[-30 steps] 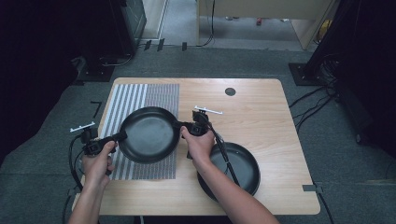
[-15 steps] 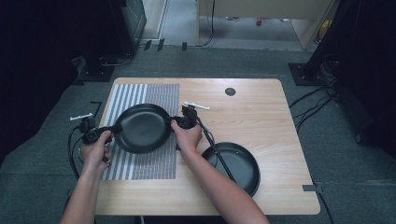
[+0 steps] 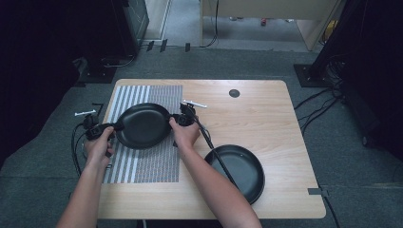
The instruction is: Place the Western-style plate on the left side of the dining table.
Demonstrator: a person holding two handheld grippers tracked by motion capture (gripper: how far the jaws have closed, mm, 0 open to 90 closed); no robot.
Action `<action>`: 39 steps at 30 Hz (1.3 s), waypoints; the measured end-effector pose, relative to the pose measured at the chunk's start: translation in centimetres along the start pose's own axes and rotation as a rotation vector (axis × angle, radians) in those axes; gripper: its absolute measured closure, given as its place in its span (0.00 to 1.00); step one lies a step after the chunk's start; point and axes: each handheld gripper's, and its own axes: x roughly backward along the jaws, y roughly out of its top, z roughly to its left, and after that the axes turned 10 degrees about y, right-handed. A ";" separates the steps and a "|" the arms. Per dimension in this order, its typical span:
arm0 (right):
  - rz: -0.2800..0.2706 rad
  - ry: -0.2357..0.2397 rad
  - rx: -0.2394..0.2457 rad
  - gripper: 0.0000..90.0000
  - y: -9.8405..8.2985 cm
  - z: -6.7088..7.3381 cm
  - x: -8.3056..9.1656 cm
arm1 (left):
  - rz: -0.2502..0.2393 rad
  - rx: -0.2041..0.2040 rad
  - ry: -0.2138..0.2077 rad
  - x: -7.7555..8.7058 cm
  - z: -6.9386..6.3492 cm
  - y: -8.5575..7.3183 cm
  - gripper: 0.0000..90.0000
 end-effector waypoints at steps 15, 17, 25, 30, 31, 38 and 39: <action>-0.012 -0.027 0.018 0.91 0.0 -1.0 -0.8 | 0.010 -0.020 0.032 -1.2 0.1 -0.3 0.87; -0.006 -0.015 0.017 0.91 0.0 -1.1 -0.9 | 0.010 -0.030 0.036 -1.3 0.1 -0.4 0.86; 0.006 -0.016 0.036 0.86 0.2 -0.9 -0.7 | -0.022 -0.132 0.085 -1.0 -0.6 -0.4 0.77; -0.041 -0.033 0.091 0.78 0.6 0.0 0.7 | -0.117 -0.245 0.143 0.9 -2.2 -0.2 0.63; -0.051 -0.039 0.119 0.75 0.7 0.3 1.0 | -0.125 -0.258 0.148 1.2 -2.4 -0.3 0.60; -0.094 0.005 0.282 0.64 1.1 2.3 3.9 | -0.158 -0.278 0.172 3.0 -4.3 -1.1 0.39; -0.094 0.005 0.282 0.64 1.1 2.3 3.9 | -0.158 -0.278 0.172 3.0 -4.3 -1.1 0.36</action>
